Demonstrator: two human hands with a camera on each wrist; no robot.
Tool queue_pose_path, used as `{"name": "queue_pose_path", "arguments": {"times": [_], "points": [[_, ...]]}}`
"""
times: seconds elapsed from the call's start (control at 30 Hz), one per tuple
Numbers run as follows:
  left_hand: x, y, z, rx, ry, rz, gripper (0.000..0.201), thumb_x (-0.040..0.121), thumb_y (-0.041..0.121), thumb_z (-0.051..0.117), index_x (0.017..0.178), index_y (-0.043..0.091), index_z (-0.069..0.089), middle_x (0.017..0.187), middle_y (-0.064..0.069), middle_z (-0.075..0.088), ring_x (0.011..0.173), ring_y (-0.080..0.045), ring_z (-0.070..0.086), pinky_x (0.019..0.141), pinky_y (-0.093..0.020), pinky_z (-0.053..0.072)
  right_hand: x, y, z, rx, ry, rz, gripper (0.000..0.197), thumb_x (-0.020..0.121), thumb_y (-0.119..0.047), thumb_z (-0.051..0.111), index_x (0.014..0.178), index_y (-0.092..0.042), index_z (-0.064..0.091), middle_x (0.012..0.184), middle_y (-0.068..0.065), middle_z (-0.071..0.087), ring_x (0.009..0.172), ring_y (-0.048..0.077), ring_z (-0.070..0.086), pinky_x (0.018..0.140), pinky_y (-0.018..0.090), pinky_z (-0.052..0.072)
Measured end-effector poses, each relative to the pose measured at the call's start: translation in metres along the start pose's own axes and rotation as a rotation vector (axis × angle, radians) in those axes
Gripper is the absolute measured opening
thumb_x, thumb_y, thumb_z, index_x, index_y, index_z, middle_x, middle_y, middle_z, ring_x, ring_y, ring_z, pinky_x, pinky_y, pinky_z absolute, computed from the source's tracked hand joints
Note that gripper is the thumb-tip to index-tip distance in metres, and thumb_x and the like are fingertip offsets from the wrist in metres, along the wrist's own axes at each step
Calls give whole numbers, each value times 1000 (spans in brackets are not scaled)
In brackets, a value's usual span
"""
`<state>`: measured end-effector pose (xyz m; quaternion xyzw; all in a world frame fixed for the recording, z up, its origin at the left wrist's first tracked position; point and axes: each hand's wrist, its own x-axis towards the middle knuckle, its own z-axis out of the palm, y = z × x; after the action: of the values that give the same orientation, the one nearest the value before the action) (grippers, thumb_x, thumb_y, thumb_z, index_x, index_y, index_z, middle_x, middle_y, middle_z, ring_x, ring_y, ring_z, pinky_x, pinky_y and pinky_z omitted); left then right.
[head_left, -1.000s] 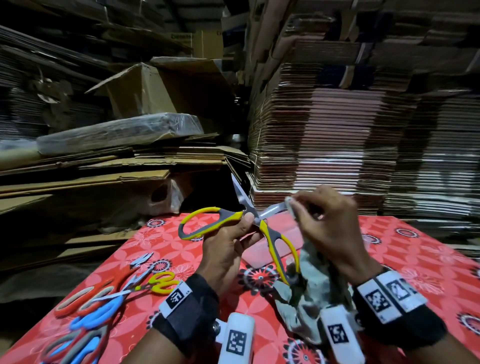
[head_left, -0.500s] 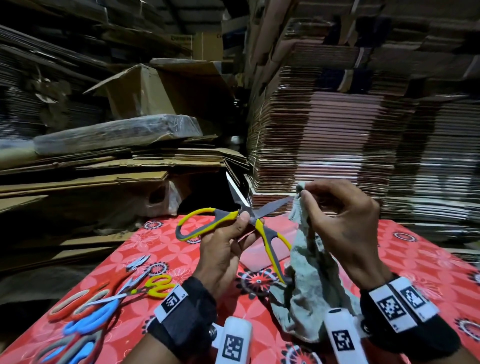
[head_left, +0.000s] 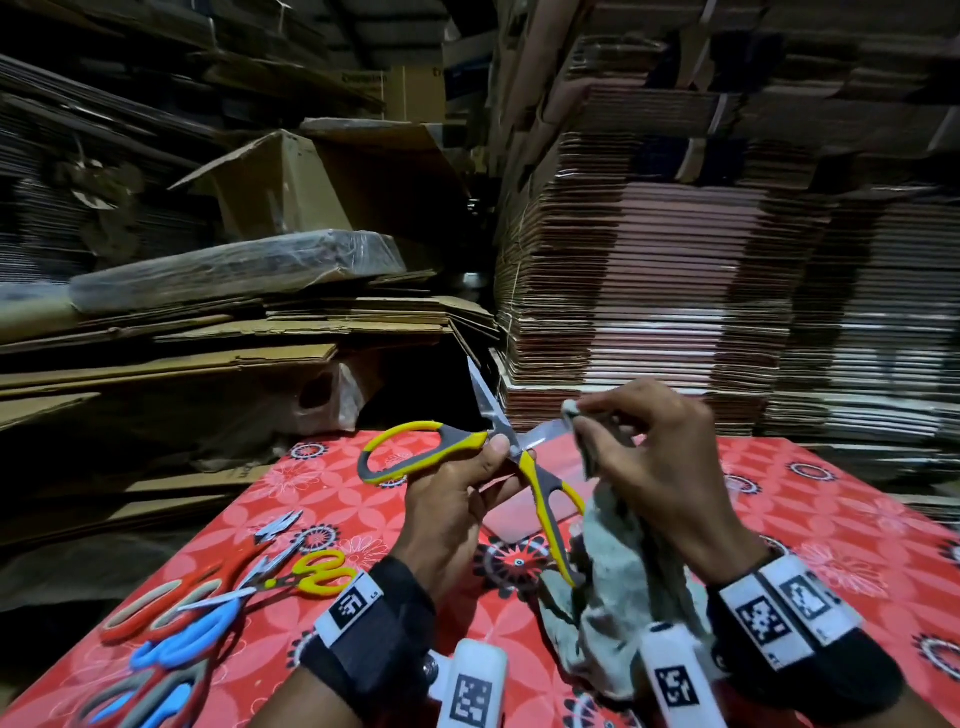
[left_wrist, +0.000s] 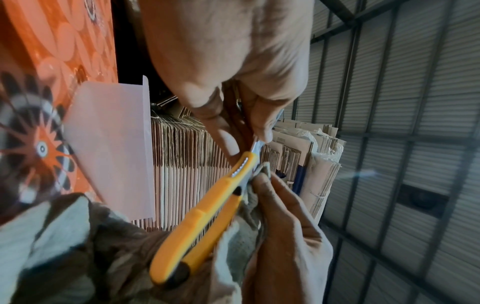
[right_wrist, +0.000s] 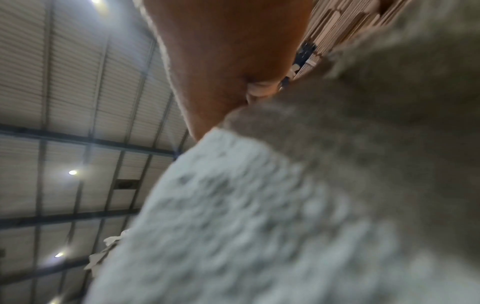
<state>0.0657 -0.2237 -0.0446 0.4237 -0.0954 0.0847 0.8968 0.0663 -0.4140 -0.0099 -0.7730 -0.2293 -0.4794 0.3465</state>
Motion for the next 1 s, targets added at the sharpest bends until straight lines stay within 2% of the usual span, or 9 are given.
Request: {"name": "queue_pose_path", "arguments": {"times": [0.1, 0.23, 0.4, 0.57, 0.63, 0.77, 0.87, 0.93, 1.0], "points": [[2, 1, -1, 66, 5, 30, 9, 87, 1, 73, 93, -6, 72, 82, -15, 74, 72, -24, 75, 65, -32, 63, 7, 6, -10, 1, 50, 85, 20, 78, -9, 88, 87, -25, 82, 82, -11, 73, 80, 0, 68, 70, 10, 50], [3, 1, 0, 229, -36, 70, 11, 91, 0, 69, 81, -2, 70, 71, -12, 66, 66, -28, 73, 57, -29, 58, 8, -14, -17, 85, 63, -9, 16, 80, -10, 86, 92, -21, 82, 90, -10, 73, 82, 5, 70, 72, 17, 55], [0, -3, 2, 380, -176, 110, 15, 95, -3, 65, 84, -13, 66, 71, -17, 63, 59, -28, 69, 61, -36, 62, 7, -25, -15, 131, 61, -84, 18, 83, -9, 85, 98, -17, 81, 93, -9, 75, 86, 7, 73, 75, 27, 60], [-7, -2, 5, 437, -286, 148, 15, 96, -2, 65, 87, -13, 68, 72, -14, 67, 61, -24, 71, 62, -35, 63, 3, -15, -5, 26, 46, -137, 20, 84, -9, 85, 102, -17, 83, 93, -7, 72, 86, 3, 68, 72, 19, 53], [-6, -2, 5, 468, -299, 171, 17, 97, -1, 65, 91, -16, 68, 74, -15, 68, 62, -22, 71, 65, -39, 64, 3, -12, -3, 10, 14, -139, 21, 83, -8, 86, 102, -17, 83, 91, -6, 71, 83, 5, 67, 71, 21, 53], [-3, -1, 0, 534, -283, 219, 12, 97, 6, 70, 89, -2, 75, 77, -11, 74, 70, -23, 73, 72, -50, 65, 4, -15, -1, 53, -169, -215, 16, 81, -9, 85, 96, -16, 84, 86, -4, 70, 76, 6, 66, 65, 20, 50], [-4, -1, -2, 561, -291, 222, 13, 97, 0, 67, 90, 4, 77, 79, -10, 77, 72, -22, 74, 69, -44, 65, 3, -18, -3, 18, -254, -241, 14, 79, -15, 82, 92, -18, 84, 83, -7, 70, 72, 6, 65, 63, 16, 47], [-4, 0, -1, 577, -312, 216, 14, 97, 2, 69, 86, 6, 77, 75, -7, 74, 70, -21, 72, 69, -45, 65, 6, -15, -6, 2, -194, -191, 17, 78, -9, 85, 93, -18, 84, 83, -7, 70, 73, 6, 64, 64, 12, 46], [-4, 0, -1, 617, -334, 229, 12, 94, 5, 74, 82, 4, 78, 72, -15, 72, 69, -25, 72, 71, -47, 65, 9, -7, -10, -58, -77, -131, 19, 79, -5, 86, 93, -17, 84, 81, -5, 69, 69, 6, 59, 66, 6, 42]]}}
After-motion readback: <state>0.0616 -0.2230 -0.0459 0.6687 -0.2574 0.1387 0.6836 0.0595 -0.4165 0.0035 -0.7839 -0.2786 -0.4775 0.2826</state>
